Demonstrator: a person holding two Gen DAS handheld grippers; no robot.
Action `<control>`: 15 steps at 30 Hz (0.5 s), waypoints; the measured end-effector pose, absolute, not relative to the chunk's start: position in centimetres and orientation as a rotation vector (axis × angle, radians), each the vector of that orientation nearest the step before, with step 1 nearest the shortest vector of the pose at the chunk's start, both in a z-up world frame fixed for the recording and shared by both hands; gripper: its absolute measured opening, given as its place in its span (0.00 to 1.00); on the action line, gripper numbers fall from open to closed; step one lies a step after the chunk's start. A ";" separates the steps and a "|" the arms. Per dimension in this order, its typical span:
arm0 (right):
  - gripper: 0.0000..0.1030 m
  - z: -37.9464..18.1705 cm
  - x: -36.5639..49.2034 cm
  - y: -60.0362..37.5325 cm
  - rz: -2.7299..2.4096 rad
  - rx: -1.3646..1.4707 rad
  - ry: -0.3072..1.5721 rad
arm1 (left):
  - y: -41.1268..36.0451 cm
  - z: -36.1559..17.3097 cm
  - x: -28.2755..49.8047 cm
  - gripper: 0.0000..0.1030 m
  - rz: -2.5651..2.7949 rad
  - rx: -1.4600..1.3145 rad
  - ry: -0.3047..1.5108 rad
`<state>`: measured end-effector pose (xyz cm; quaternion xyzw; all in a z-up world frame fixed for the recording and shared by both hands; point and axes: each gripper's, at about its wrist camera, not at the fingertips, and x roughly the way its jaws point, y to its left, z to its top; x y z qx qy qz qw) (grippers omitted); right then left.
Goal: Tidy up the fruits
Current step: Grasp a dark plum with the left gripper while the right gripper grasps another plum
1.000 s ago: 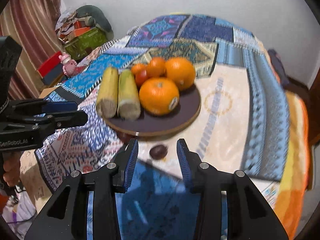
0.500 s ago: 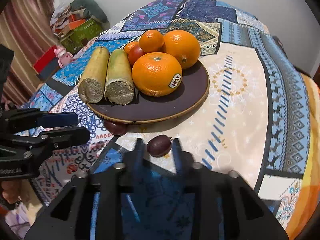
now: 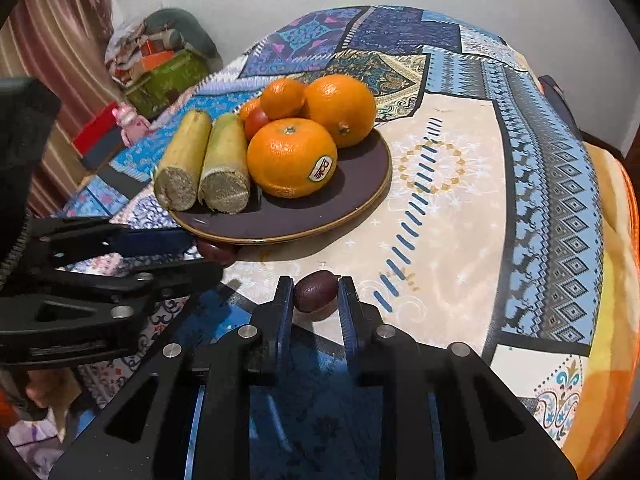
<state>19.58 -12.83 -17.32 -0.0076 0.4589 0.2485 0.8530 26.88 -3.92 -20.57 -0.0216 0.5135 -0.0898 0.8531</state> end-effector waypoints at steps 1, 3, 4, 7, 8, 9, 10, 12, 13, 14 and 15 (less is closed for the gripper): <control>0.20 -17.2 19.6 -12.9 0.523 -0.013 0.965 | -4.0 -20.7 27.0 0.43 -0.182 -0.042 1.082; 0.20 -17.0 19.4 -13.2 0.519 -0.016 0.954 | -4.1 -20.7 27.1 0.37 -0.168 -0.044 1.074; 0.20 -17.0 19.4 -13.2 0.519 -0.013 0.953 | -4.2 -20.7 27.2 0.32 -0.162 -0.043 1.075; 0.20 -16.8 19.5 -13.4 0.522 0.001 0.948 | -4.4 -21.1 27.4 0.29 -0.147 -0.030 1.079; 0.20 -16.7 19.4 -13.4 0.524 0.004 0.946 | -4.5 -21.1 27.4 0.28 -0.145 -0.021 1.078; 0.20 -16.7 19.4 -13.5 0.525 0.006 0.945 | -4.6 -21.1 27.4 0.28 -0.143 -0.012 1.075; 0.20 -16.6 19.5 -13.5 0.526 0.007 0.944 | -4.7 -21.1 27.3 0.28 -0.145 -0.003 1.074; 0.20 -16.5 19.5 -13.5 0.527 0.008 0.942 | -4.9 -21.1 27.2 0.27 -0.149 0.004 1.073; 0.20 -16.5 19.4 -13.5 0.528 0.010 0.941 | -4.9 -21.1 27.1 0.27 -0.151 0.008 1.073; 0.20 -16.4 19.4 -13.5 0.529 0.011 0.939 | -4.9 -21.1 27.0 0.27 -0.155 0.009 1.074; 0.20 -16.2 19.4 -13.5 0.530 0.011 0.937 | -4.8 -21.0 26.8 0.27 -0.159 0.011 1.074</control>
